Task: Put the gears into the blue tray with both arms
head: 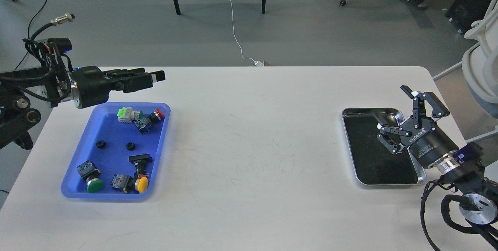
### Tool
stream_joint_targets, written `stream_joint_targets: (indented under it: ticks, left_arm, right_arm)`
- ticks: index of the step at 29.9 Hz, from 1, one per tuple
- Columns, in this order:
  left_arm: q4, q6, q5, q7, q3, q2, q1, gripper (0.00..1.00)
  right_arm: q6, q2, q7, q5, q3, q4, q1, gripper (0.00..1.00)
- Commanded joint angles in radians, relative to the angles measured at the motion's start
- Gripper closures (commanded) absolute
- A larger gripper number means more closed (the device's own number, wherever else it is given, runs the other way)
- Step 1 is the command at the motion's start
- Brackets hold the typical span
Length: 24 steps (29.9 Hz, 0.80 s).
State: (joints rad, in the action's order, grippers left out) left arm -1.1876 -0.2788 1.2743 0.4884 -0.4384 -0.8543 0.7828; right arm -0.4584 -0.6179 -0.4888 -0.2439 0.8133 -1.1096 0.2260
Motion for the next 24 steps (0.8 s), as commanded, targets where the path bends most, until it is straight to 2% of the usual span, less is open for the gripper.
stream_joint_targets:
  ticks: [1,6,10,12,14,16,24]
  left_arm:
    - [-0.055,0.035,-0.358,0.0,-0.063,0.029,-0.092,0.02]
    - [-0.079,0.036,-0.417,0.0,-0.372,0.199,-0.374,0.02]
    - [-0.079,0.029,-0.421,0.0,-0.554,0.36,-0.526,0.02]
    - [-0.075,0.018,-0.423,-0.004,-0.592,0.403,-0.562,0.02]
    - [-0.069,0.0,-0.424,-0.056,-0.631,0.435,-0.603,0.02]
    - [-0.064,-0.013,-0.435,-0.079,-0.677,0.466,-0.646,0.02]
    - [-0.058,-0.037,-0.489,-0.085,-0.734,0.523,-0.697,0.02]
  right_arm:
    - [0.05,0.006,0.0,0.0,0.0,-0.001,0.016,0.02]
    - [0.147,0.033,0.0,0.001,0.0,0.001,0.022,0.01]
    - [0.191,0.064,0.0,0.0,-0.002,-0.001,0.03,0.01]
    - [0.19,0.064,0.0,0.0,-0.002,-0.001,0.032,0.01]
    - [0.19,0.066,0.0,-0.002,-0.002,-0.001,0.032,0.01]
    - [0.19,0.066,0.0,-0.002,-0.002,-0.003,0.033,0.01]
    - [0.182,0.066,0.0,0.0,-0.002,-0.027,0.03,0.01]
